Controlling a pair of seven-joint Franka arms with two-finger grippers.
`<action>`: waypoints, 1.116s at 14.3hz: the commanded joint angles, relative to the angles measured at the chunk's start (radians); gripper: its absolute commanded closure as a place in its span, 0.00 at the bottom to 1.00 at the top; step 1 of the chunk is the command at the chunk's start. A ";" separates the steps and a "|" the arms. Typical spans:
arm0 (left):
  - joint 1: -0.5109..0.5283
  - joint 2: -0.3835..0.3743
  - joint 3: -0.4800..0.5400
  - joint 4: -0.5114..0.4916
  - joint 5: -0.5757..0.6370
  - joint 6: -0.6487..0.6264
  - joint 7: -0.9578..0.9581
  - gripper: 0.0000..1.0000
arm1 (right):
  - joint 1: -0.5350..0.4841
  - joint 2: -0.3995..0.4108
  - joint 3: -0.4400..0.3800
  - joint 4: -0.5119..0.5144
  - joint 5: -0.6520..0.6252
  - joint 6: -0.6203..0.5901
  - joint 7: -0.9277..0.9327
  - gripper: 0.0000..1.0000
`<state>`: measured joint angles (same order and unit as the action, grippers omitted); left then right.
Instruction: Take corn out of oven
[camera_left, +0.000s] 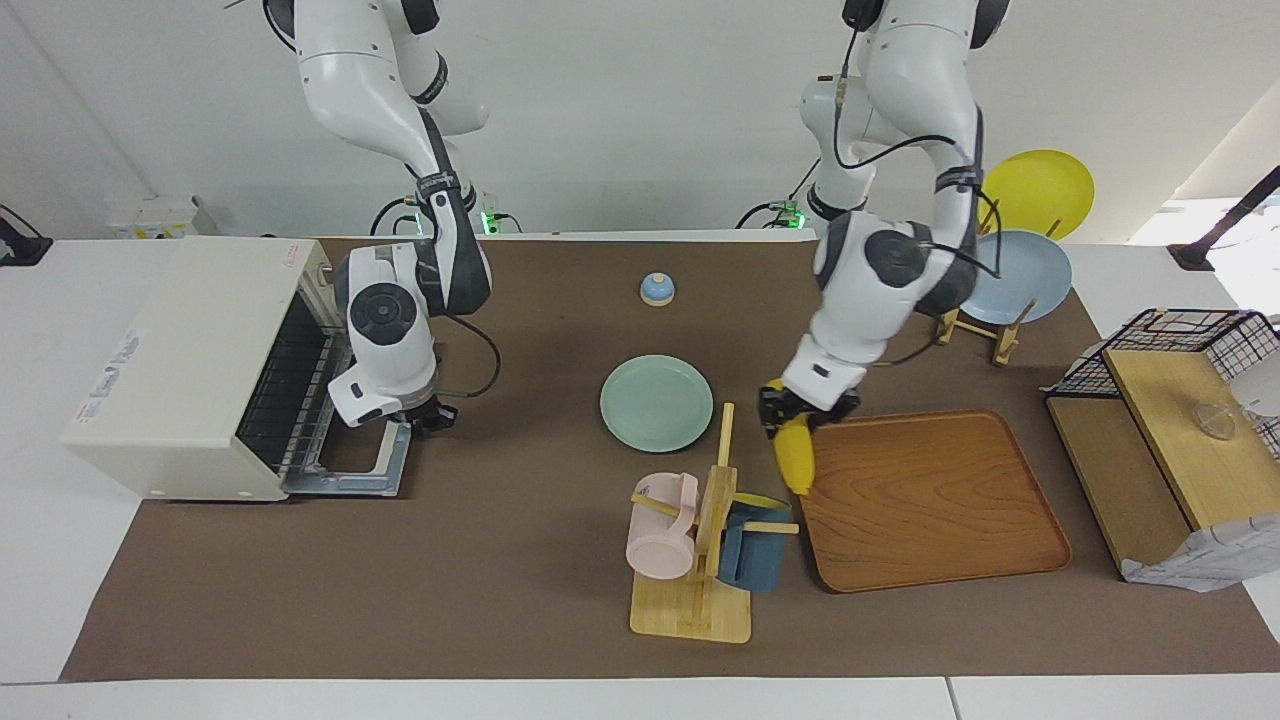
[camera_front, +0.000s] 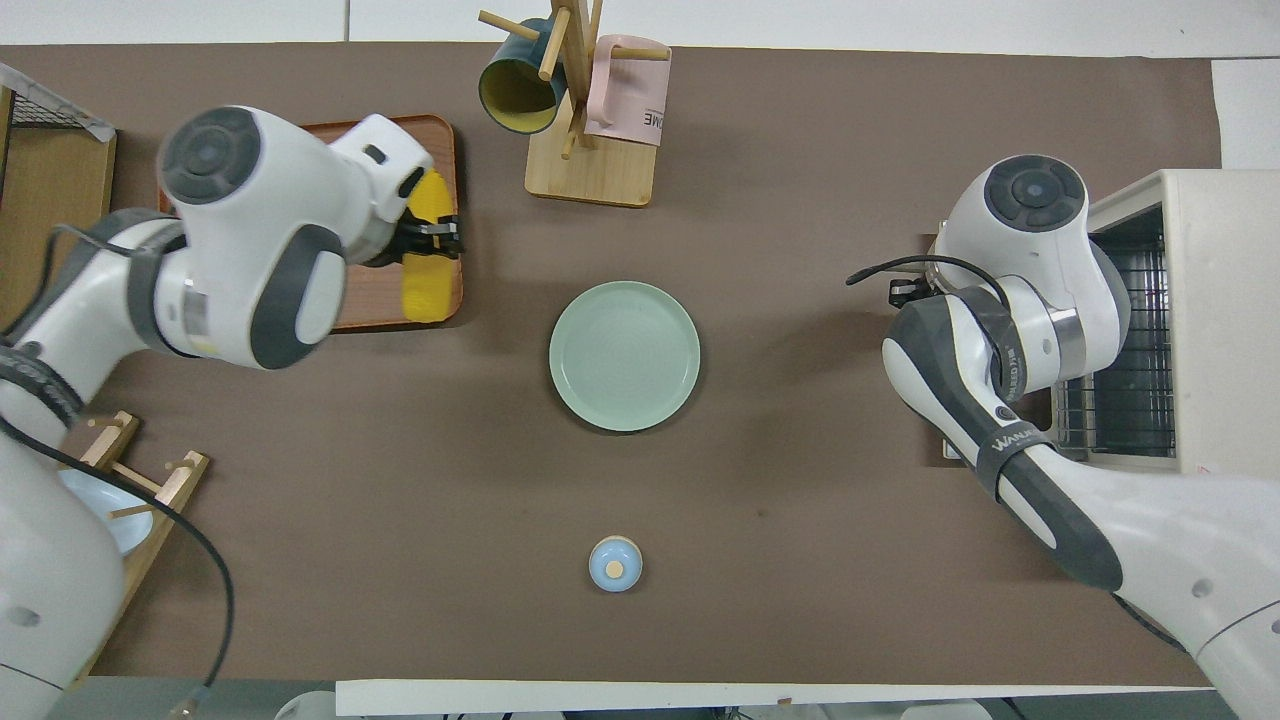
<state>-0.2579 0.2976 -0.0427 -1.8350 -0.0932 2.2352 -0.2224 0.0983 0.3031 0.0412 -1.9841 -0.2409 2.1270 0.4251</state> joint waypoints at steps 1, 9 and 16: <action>0.101 0.127 -0.017 0.138 0.090 -0.028 0.055 0.99 | -0.032 -0.029 0.000 0.074 -0.066 -0.150 -0.093 1.00; 0.195 -0.141 -0.008 0.155 0.141 -0.368 0.077 0.00 | -0.187 -0.231 0.003 0.212 -0.011 -0.404 -0.405 0.68; 0.232 -0.304 -0.008 0.333 0.110 -0.795 0.182 0.00 | -0.207 -0.298 -0.007 0.510 0.223 -0.731 -0.416 0.00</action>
<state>-0.0348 -0.0488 -0.0436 -1.5624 0.0315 1.4948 -0.0914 -0.0988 -0.0303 0.0295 -1.5191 -0.0329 1.4526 0.0307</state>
